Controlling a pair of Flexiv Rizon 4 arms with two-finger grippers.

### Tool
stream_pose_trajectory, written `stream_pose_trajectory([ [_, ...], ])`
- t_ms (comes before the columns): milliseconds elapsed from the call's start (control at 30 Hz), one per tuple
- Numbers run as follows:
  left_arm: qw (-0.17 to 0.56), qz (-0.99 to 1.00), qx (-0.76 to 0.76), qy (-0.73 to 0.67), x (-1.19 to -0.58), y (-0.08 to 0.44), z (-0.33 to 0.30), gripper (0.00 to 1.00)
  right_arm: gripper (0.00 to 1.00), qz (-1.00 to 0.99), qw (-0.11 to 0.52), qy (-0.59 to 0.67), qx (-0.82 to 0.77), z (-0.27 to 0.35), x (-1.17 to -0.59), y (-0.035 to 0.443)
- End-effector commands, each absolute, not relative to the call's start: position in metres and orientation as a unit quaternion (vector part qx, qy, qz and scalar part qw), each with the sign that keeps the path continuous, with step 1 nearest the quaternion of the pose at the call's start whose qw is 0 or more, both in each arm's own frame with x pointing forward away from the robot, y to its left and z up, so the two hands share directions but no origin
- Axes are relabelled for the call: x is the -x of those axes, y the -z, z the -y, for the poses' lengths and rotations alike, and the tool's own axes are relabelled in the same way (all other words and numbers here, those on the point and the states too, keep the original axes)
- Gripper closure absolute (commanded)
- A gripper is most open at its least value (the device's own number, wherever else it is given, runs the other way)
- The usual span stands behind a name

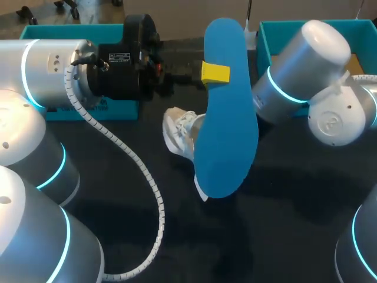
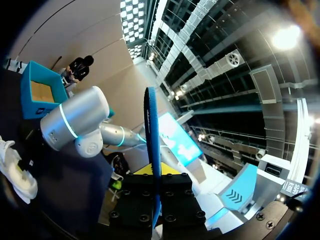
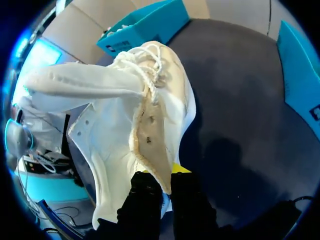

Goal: Take the shoe out of the shoebox, open the shoe tongue, remove and reinsert the insole, then place the shoe into the shoebox

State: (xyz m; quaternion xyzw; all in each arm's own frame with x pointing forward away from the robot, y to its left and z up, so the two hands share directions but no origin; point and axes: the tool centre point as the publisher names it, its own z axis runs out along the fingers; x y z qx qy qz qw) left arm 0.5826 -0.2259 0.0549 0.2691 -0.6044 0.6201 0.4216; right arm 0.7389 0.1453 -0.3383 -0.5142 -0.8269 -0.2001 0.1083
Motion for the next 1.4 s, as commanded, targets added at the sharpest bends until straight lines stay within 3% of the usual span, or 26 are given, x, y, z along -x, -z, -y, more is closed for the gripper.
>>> stream_pose_trajectory([
  [33,0.421,0.603,-0.269,-0.621,-0.582,-0.054,0.229,1.00,1.00,0.803,0.105,0.202,0.551,-0.138,-0.734,0.336],
  [400,0.421,0.603,-0.269,-0.621,-0.582,-0.054,0.229,1.00,1.00,0.731,0.085,0.195,0.649,-0.134,-0.737,0.344],
  [800,0.421,0.603,-0.269,-0.621,-0.582,-0.054,0.229,1.00,1.00,0.733,0.057,0.206,0.645,-0.142,-0.737,0.370],
  [1400,0.421,0.603,-0.269,-0.621,-0.582,-0.054,0.229,1.00,1.00,0.718,0.070,0.208,0.660,-0.156,-0.729,0.396],
])
